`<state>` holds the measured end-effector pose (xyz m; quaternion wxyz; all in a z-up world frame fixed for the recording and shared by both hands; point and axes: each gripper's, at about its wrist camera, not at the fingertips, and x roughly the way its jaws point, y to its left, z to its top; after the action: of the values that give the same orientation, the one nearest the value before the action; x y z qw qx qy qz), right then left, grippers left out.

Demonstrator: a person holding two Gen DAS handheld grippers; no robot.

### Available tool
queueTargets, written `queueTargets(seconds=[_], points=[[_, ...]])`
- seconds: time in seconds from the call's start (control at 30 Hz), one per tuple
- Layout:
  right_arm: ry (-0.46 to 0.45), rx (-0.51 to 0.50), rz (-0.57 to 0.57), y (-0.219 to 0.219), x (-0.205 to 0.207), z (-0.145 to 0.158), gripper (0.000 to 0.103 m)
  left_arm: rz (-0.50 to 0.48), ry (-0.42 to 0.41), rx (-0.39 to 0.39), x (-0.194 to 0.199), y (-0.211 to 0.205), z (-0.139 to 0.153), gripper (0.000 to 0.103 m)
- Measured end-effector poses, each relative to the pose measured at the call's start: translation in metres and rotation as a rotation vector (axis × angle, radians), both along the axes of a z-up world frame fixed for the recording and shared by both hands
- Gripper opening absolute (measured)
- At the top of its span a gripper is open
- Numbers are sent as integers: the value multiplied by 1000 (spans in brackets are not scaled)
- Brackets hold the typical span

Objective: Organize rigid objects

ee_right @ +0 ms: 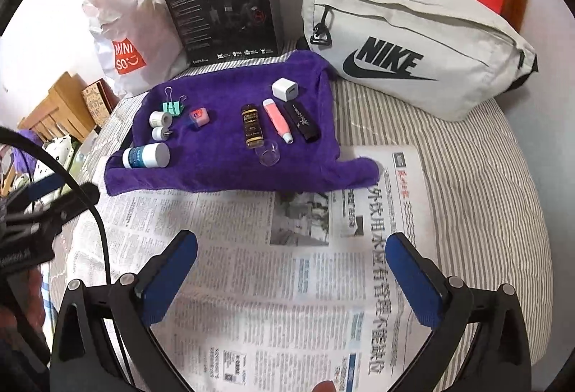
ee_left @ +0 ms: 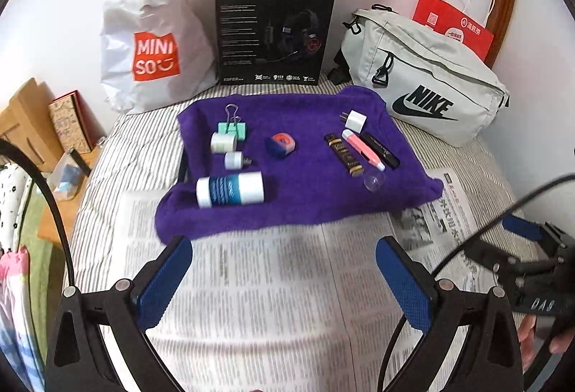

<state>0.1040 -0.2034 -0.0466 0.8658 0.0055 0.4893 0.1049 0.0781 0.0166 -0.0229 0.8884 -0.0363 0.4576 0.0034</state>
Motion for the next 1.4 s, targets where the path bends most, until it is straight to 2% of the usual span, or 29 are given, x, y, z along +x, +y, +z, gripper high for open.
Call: queueTargets(seconds=[0.2, 0.57, 0.87, 1.4], points=[[-24, -50, -5, -1, -20, 10, 103, 21, 5, -26, -27, -1, 2, 103], [-35, -74, -17, -8, -45, 15, 103, 9, 2, -5, -55, -11, 8, 103], [-43, -42, -19, -13, -53, 22, 103, 16, -18, 6, -63, -11, 18, 103], [-55, -44, -19, -11, -61, 26, 103, 38, -21, -7, -69, 0, 22, 103]])
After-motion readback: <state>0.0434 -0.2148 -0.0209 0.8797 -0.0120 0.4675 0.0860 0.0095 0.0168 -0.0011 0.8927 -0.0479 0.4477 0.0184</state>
